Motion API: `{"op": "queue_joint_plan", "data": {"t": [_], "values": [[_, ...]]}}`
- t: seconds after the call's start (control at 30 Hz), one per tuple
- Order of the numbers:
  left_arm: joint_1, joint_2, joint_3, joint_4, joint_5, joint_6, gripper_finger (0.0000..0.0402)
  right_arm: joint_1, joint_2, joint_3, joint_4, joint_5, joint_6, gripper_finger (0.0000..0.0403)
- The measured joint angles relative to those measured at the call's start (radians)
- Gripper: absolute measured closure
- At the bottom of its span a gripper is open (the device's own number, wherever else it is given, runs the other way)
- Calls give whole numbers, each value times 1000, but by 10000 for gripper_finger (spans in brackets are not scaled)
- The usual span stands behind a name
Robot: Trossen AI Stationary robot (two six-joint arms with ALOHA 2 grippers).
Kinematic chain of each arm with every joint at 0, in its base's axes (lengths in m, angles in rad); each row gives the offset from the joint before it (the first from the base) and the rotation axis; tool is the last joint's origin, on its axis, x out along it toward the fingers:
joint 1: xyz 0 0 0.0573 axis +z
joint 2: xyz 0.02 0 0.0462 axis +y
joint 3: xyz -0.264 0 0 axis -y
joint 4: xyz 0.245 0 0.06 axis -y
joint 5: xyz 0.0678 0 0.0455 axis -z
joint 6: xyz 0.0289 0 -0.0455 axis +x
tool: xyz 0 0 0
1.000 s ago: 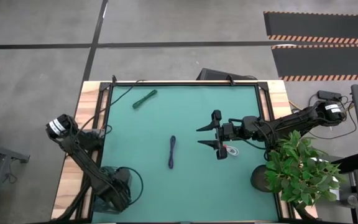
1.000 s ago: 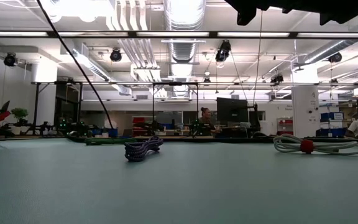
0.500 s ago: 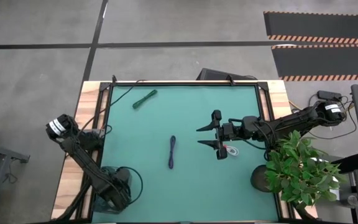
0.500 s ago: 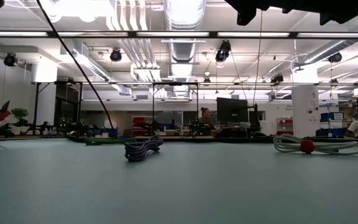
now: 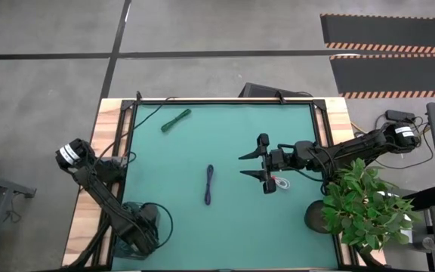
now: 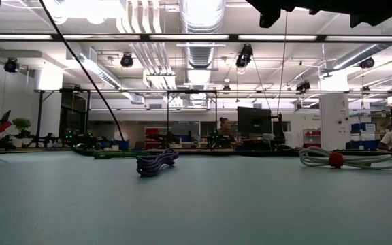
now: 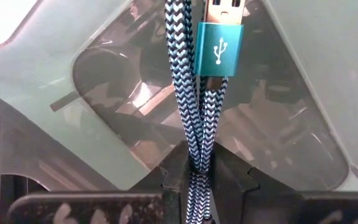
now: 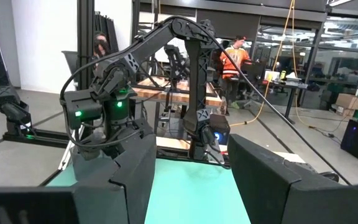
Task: Pick and place USB-C Cables
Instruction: Put the blue charger cable into the gray bin, then put the green charger cable into the gray bin
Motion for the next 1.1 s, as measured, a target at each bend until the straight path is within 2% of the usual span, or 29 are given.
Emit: {"op": "queue_joint_plan", "data": {"t": [0.1, 0.5, 0.73, 1.1], "values": [[0, 0, 0, 0, 0, 1, 359, 0, 0, 0, 0, 0, -6, 211], [-1, -2, 15, -16, 9, 37, 283, 0, 0, 0, -1, 0, -11, 211], [-1, -49, 42, -16, 56, 52, 281, 0, 0, 0, -2, 0, -14, 211], [3, -209, 43, -8, 75, -95, 281, 0, 0, 0, -1, 0, -18, 211]]}}
